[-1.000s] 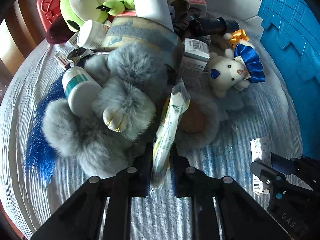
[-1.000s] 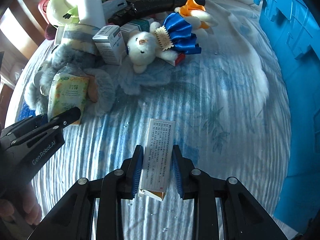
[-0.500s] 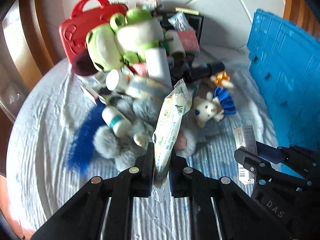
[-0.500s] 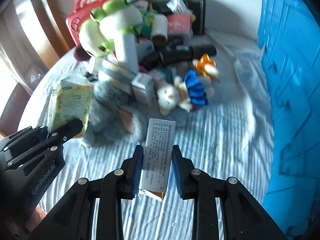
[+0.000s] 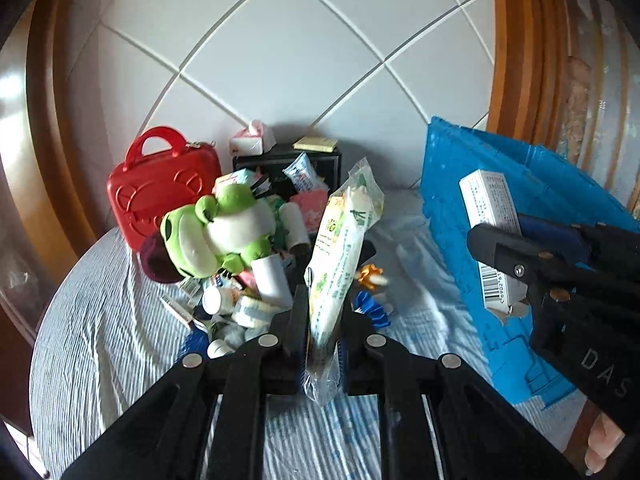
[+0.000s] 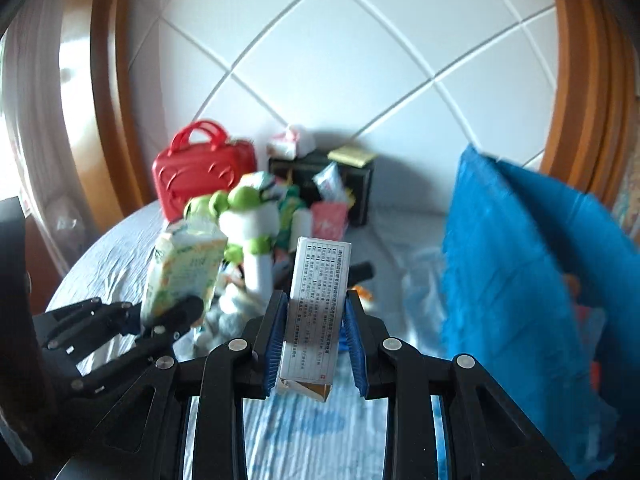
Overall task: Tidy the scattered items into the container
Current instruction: 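Lift the packet and medicine box and carry them over the crate, then open both grippers to drop the packet and box into the crate, then withdraw both grippers from the crate back toward the pile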
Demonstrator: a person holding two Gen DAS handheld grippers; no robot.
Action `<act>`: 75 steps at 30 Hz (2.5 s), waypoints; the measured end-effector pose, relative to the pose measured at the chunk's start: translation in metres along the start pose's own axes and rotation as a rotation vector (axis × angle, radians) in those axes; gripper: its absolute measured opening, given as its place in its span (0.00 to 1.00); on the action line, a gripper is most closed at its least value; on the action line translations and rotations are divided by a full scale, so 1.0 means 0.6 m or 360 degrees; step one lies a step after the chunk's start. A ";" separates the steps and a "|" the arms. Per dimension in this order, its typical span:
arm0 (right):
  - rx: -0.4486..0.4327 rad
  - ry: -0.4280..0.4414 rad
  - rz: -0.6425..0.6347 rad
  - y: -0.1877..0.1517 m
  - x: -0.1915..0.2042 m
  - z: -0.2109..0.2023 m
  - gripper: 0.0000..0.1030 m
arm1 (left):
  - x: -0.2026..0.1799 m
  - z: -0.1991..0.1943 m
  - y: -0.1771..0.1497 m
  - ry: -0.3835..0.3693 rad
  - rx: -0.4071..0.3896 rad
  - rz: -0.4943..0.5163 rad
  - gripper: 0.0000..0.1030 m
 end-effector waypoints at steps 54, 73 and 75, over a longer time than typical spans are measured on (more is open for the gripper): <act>0.0813 -0.0335 -0.0107 -0.015 -0.747 0.064 0.31 | -0.723 0.185 0.191 -0.0414 0.0833 0.0470 0.55; 0.0749 -0.0297 -0.0091 -0.020 -0.726 0.004 0.60 | -0.699 0.119 0.199 -0.0425 0.0651 0.0488 0.55; 0.0742 -0.0278 -0.0111 -0.020 -0.712 -0.006 0.60 | -0.687 0.098 0.203 -0.0401 0.0599 0.0494 0.56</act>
Point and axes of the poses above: each gripper's, at about its wrist camera, not at the fingertips, and z roughly the way its jaws point, x to its left, y to its top, the point moved 5 cm from there along z, roughly the way its jaws point, and after that the axes turned 9 degrees about z, right-handed, at the moved point
